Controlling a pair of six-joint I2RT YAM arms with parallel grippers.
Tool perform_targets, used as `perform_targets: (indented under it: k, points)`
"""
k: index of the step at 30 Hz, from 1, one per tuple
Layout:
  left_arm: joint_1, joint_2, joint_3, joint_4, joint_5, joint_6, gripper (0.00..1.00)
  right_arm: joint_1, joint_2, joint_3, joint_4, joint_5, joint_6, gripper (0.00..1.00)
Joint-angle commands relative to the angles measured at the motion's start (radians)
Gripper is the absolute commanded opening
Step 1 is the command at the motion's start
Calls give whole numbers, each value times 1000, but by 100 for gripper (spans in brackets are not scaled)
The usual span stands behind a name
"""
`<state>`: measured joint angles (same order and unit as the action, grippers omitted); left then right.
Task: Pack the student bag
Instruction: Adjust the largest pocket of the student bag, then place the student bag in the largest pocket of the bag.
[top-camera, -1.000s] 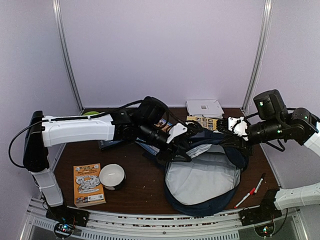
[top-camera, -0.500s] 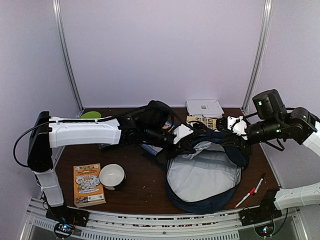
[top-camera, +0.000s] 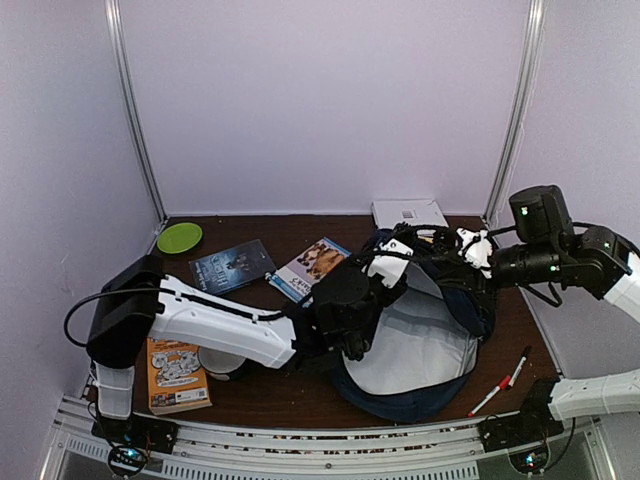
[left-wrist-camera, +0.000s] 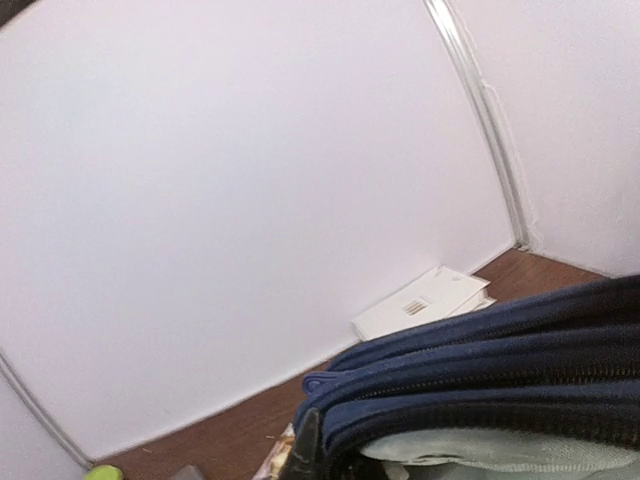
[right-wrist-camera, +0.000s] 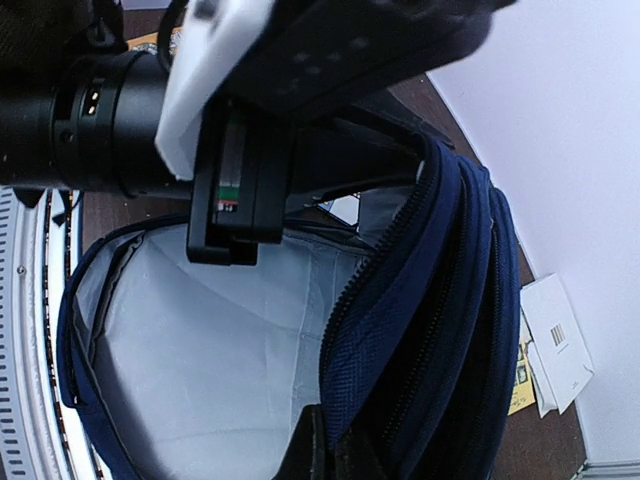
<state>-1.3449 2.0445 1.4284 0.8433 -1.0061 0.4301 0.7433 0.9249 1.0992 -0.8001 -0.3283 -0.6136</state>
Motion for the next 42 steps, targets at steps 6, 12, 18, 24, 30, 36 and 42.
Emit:
perform_targets:
  k: [6,12,18,24,30,36,42]
  points:
    - [-11,22,-24,628,-419,533,53,-27,17,-58,114,130,168,0]
    - [-37,-183,-164,220,-417,340,59,-72,51,-21,159,165,218,0]
    - [50,-486,-92,-932,115,-591,98,-82,34,-46,107,109,194,0]
    - [72,-545,-116,-1056,387,-484,98,-88,-8,-128,88,102,166,0]
    - [144,-600,-127,-1209,705,-523,98,-113,-29,-234,146,112,171,0]
    - [196,-566,-55,-1370,957,-552,91,-129,-45,-258,129,52,155,0]
    - [467,-538,-50,-1443,1011,-779,87,-128,-75,-265,1,-31,45,0]
